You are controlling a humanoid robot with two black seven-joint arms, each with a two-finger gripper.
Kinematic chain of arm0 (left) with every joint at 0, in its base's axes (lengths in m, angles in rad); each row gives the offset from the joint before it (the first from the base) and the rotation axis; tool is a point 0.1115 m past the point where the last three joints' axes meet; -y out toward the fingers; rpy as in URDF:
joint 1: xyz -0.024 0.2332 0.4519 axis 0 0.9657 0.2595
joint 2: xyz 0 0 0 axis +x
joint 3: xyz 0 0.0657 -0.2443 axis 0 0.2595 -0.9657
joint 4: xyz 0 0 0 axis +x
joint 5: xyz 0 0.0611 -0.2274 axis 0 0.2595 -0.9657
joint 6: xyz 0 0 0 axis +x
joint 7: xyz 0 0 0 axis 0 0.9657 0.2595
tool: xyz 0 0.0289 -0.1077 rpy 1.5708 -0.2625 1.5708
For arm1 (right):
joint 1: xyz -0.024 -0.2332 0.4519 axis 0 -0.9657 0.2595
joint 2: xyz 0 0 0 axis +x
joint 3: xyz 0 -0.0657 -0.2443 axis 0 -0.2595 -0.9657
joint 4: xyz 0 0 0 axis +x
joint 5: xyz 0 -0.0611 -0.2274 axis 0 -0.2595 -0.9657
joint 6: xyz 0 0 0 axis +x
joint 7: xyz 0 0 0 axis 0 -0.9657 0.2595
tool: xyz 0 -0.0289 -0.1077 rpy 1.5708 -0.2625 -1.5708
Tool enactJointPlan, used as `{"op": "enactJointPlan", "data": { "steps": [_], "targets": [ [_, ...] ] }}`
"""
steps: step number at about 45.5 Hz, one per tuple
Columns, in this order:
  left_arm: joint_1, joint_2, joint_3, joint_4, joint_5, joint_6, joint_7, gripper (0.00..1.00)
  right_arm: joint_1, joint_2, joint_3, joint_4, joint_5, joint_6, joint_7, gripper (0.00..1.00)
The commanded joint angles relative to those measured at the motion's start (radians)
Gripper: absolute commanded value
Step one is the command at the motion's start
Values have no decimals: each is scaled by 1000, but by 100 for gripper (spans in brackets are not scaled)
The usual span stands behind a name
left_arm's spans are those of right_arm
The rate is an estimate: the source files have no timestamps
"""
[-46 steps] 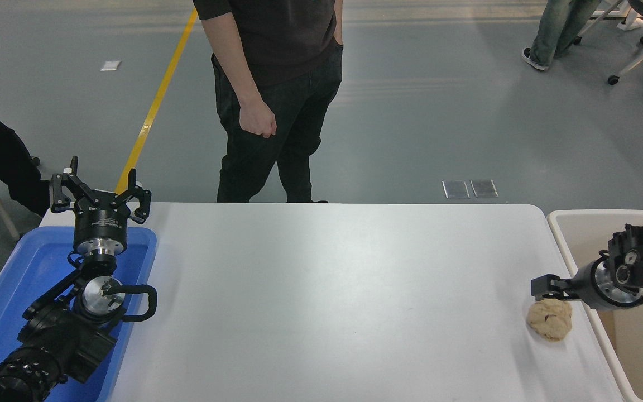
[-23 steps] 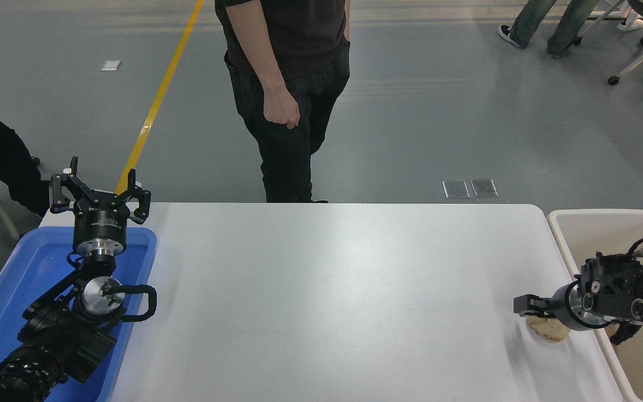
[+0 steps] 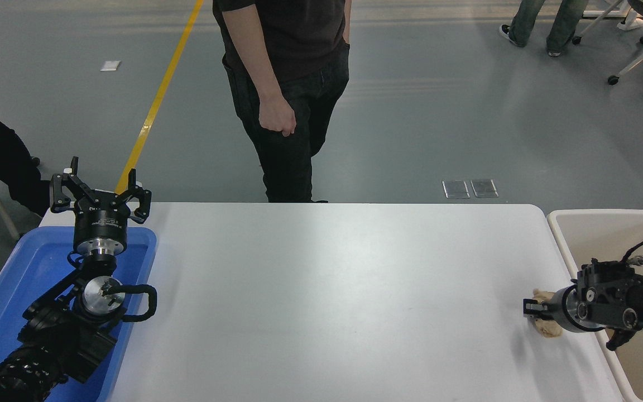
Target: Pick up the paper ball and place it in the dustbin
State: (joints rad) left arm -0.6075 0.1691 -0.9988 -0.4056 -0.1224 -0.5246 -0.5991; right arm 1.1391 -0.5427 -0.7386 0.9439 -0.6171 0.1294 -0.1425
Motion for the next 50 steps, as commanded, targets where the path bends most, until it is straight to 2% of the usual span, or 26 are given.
{"op": "enactJointPlan", "data": {
  "steps": [1,9,21,29,50],
  "targets": [
    [0,0,0,-1,1,0,1,99,267,-140,-111,261,23,32,-2,0],
    [0,0,0,-1,1,0,1,99,674,-220,-335,524,89,102,-2,0],
    [0,1,0,-1,1,-2,1,99,1143,-188,-486,658,194,358,0,0],
    [0,1,0,-1,1,-2,1,99,1246,-145,-498,664,238,438,0,0],
    [0,3,0,-1,3,-2,2,99,1308,-121,-624,653,240,437,-2,0]
  ]
}}
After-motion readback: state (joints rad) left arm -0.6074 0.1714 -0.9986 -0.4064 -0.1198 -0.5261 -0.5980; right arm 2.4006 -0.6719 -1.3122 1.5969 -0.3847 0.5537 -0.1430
